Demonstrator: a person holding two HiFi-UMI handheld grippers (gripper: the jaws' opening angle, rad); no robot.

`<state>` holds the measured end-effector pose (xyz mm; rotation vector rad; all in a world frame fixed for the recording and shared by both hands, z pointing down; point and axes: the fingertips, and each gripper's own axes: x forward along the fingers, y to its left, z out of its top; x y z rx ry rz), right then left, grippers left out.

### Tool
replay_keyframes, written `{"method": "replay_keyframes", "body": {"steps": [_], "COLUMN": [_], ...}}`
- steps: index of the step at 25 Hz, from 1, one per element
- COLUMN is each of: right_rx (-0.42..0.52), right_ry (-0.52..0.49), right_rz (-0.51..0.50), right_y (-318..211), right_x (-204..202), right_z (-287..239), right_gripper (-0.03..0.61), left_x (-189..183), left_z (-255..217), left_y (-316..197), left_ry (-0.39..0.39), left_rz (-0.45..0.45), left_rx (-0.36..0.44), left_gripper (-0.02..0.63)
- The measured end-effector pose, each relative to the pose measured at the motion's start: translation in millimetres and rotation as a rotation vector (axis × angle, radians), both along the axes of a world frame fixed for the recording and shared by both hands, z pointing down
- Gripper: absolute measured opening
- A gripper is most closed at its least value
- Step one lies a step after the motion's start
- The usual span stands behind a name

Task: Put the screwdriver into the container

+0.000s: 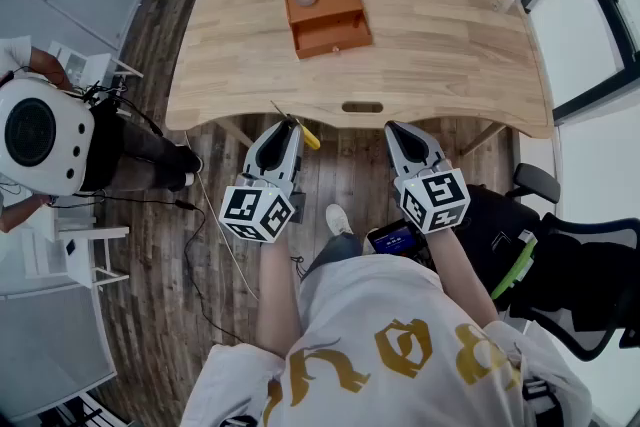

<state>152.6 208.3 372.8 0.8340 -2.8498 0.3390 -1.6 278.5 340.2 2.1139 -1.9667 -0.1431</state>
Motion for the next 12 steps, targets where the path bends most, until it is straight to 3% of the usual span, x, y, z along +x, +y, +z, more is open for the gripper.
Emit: {"method": "replay_keyframes", "body": {"steps": [12], "right_rx": [-0.008], "right_ry": [-0.009], "right_rz": [-0.016], "right_y": [20], "right_x": [7], "right_z": [-3], "right_gripper": [0.009], "left_x": [28], "left_z": [1], "left_y": [22], "left_ry": [-0.02], "left_rz": [0.031], "left_rx": [-0.028], "left_gripper": [0.08]}}
